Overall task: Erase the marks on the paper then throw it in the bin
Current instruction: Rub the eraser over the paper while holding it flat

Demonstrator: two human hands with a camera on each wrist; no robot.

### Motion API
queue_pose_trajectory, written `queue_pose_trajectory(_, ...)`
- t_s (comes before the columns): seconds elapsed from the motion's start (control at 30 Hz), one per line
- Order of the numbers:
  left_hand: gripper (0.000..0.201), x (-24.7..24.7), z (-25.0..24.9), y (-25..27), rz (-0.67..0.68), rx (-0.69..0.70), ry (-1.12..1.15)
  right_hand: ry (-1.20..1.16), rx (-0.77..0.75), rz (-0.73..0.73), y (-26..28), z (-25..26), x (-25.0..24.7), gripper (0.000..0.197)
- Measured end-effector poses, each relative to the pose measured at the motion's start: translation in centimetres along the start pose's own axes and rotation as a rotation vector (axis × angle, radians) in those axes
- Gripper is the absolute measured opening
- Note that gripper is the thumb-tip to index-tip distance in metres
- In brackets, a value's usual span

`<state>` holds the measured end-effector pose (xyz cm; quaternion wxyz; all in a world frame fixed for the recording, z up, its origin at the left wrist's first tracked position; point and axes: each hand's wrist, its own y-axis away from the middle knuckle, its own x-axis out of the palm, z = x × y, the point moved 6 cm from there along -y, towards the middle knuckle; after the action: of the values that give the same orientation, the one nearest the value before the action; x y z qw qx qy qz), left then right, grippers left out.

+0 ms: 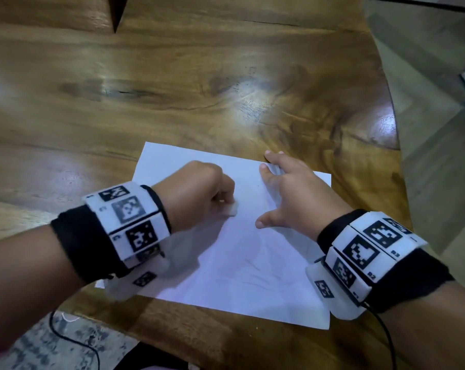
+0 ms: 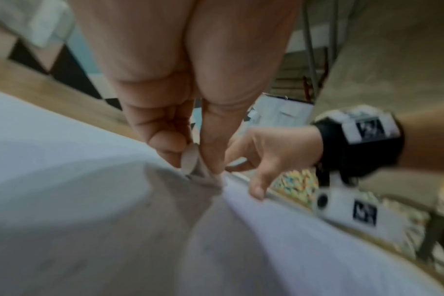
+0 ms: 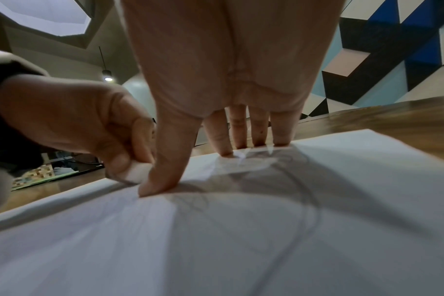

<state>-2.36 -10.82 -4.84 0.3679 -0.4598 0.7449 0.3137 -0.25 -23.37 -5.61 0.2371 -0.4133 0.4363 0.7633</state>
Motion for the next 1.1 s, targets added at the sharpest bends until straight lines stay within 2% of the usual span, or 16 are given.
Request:
queue_pose_trajectory(0.07, 0.017, 0.5, -0.3, 0.8, 0.011, 0.033, 0.031, 0.001, 0.0, 0.0, 0.0, 0.0, 0.0, 0.102)
queue_pose_trajectory(0.17, 0.011, 2.5, -0.8, 4.3, 0.184, 0.031, 0.161, -0.004, 0.001, 0.004, -0.1, -0.1, 0.1, 0.101)
queue_pose_trajectory(0.27, 0.007, 3.5, -0.8, 6.0, 0.301, 0.045, 0.163, 0.005, 0.007, 0.003, -0.1, 0.0, 0.0, 0.101)
queue_pose_trajectory(0.33, 0.003, 2.7, -0.4, 5.0, 0.261, 0.029, 0.115, 0.018, 0.006, -0.004, -0.1, 0.0, 0.1, 0.101)
queue_pose_trajectory(0.43, 0.013, 0.3, 0.0, 1.6, 0.05, 0.014, 0.008, 0.023, 0.004, -0.017, -0.1, 0.0, 0.1, 0.1)
queue_pose_trajectory(0.5, 0.011, -0.7, 0.4, -0.5, -0.016, -0.042, -0.022, 0.031, 0.006, -0.018, -0.1, 0.0, 0.1, 0.1)
queue_pose_trajectory(0.6, 0.01, 0.0, 0.3, -1.3, 0.017, -0.066, -0.004, 0.029, 0.01, -0.029, -0.2, -0.1, 0.1, 0.1)
queue_pose_trajectory(0.7, 0.014, 1.5, -1.0, 1.3, 0.026, 0.049, 0.034, 0.022, 0.007, -0.033, -0.2, -0.2, 0.2, 0.1)
queue_pose_trajectory(0.8, 0.007, 3.4, -1.6, 4.7, 0.229, 0.065, 0.099, 0.012, 0.013, -0.037, -0.2, -0.3, 0.2, 0.1)
queue_pose_trajectory(0.87, 0.007, 3.6, -1.2, 5.4, 0.29, 0.055, 0.126, 0.007, 0.017, -0.044, -0.1, -0.4, 0.2, 0.1)
queue_pose_trajectory(0.93, 0.004, 2.3, -0.7, 3.8, 0.173, 0.036, 0.098, 0.021, 0.016, -0.048, -0.1, -0.4, 0.2, 0.101)
queue_pose_trajectory(1.0, 0.01, 0.7, -0.3, 1.4, 0.034, 0.028, -0.005, 0.037, 0.019, -0.051, -0.2, -0.3, 0.3, 0.102)
queue_pose_trajectory(1.1, 0.017, 0.8, -0.5, 0.6, 0.019, 0.056, -0.025, 0.038, 0.02, -0.053, -0.2, -0.3, 0.3, 0.101)
